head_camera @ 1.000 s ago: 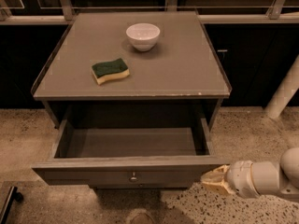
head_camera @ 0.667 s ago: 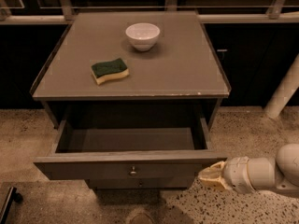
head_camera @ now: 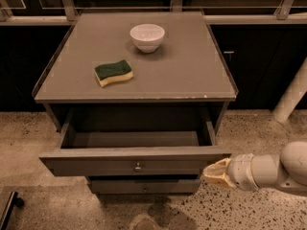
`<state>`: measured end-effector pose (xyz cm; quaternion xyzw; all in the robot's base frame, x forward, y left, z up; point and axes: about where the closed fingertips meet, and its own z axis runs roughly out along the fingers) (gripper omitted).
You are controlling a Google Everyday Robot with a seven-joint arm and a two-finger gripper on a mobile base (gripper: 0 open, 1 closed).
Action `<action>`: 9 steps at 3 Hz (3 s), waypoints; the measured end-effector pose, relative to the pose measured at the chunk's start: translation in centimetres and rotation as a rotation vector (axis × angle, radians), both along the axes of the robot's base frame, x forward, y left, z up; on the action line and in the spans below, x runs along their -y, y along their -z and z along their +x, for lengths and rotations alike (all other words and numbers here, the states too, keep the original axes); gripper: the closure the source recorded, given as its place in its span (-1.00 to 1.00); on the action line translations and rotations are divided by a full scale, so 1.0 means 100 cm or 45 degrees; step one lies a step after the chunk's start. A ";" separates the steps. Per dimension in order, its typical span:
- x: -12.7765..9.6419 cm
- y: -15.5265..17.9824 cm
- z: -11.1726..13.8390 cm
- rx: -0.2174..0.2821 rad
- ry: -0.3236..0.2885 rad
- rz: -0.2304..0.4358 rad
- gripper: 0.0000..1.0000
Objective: Close top drawer
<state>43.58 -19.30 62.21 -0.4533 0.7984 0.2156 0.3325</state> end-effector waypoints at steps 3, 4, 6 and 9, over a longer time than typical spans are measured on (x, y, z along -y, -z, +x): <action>-0.003 -0.022 0.039 0.166 0.034 -0.135 1.00; -0.002 -0.021 0.060 0.265 0.054 -0.187 1.00; 0.009 -0.006 0.108 0.392 0.144 -0.274 1.00; 0.007 -0.024 0.144 0.545 0.187 -0.322 1.00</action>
Offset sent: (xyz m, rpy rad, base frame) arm 0.1193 -0.0091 0.0744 -0.3271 -0.3530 -0.0903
